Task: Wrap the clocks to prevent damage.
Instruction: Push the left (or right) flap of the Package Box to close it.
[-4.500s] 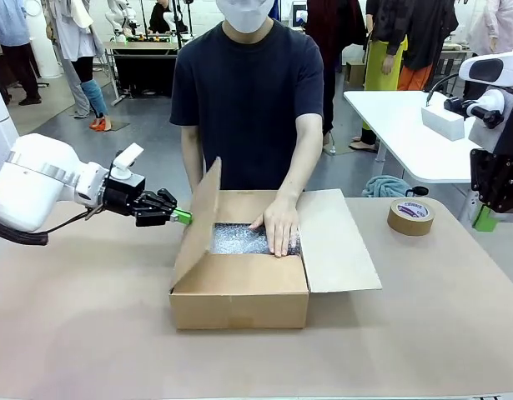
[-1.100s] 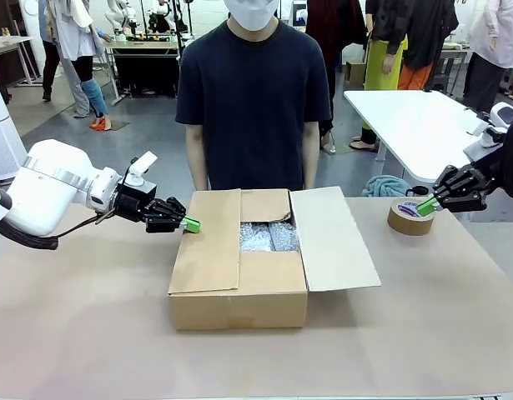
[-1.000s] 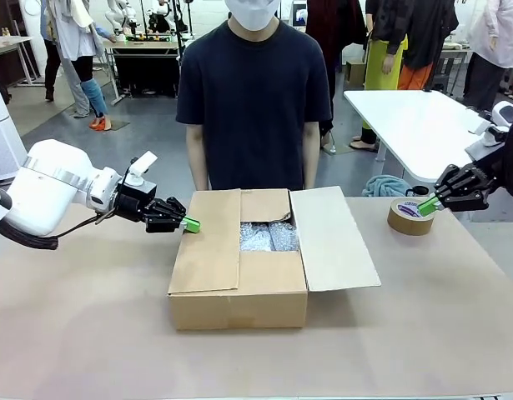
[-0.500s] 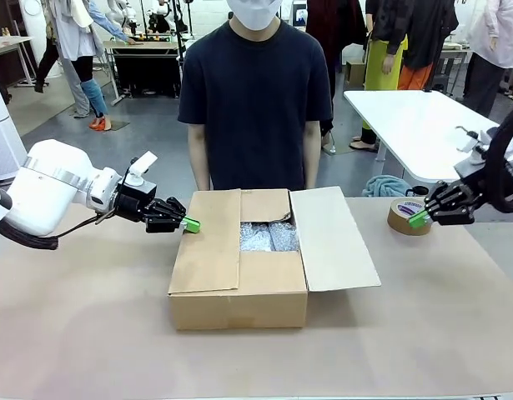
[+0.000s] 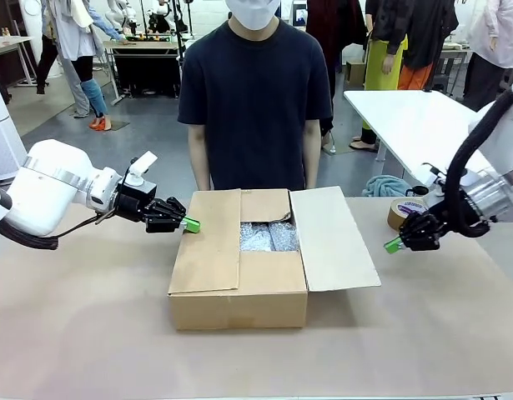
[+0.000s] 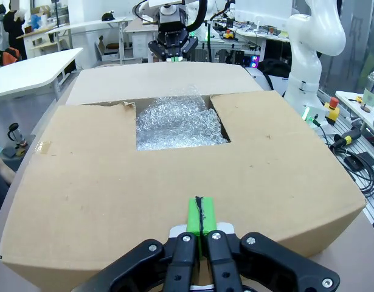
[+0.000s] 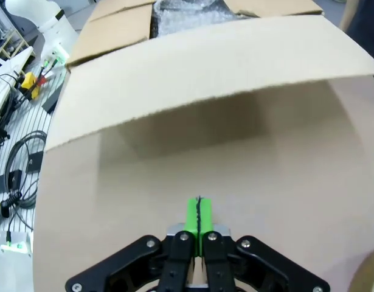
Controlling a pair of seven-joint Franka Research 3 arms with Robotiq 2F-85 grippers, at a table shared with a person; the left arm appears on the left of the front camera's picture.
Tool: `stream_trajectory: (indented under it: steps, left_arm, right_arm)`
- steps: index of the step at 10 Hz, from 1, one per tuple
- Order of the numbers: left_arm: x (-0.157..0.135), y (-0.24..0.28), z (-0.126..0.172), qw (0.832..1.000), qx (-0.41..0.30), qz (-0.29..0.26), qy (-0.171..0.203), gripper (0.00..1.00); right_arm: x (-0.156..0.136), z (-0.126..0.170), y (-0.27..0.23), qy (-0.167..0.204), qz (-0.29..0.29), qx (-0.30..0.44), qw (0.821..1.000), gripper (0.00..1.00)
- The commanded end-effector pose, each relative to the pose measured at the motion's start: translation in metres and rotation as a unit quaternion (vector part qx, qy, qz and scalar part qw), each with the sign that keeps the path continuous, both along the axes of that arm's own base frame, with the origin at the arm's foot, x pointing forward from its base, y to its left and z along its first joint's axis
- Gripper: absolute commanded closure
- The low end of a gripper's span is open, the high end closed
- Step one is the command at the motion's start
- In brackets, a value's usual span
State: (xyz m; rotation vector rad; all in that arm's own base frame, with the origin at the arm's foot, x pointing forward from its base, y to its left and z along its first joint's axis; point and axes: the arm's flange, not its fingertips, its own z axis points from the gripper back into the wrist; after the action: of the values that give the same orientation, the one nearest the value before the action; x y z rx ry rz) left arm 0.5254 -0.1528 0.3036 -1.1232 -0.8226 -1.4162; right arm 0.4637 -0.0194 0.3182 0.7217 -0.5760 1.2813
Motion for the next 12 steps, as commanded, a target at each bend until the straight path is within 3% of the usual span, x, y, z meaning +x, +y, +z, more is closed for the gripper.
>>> stream_trajectory:
  steps: [1,4,8,12]
  left_arm:
    - [0.000,-0.001,-0.003,1.000,0.002,0.002,0.003,0.99]
    - [0.000,-0.001,-0.003,1.000,0.002,0.002,0.003,0.99]
    - [0.000,-0.001,-0.003,1.000,0.002,0.002,0.003,0.99]
    - [0.000,-0.001,-0.003,1.000,0.002,0.002,0.003,0.99]
  right_arm:
    - [0.011,-0.006,0.013,-0.017,0.014,0.054,0.998,0.99]
    - [0.012,-0.007,0.027,-0.004,0.035,0.160,0.987,0.99]
    - [0.011,-0.005,0.032,0.023,0.043,0.231,0.972,0.99]
    - [0.015,0.003,0.053,-0.005,0.031,0.290,0.956,0.99]
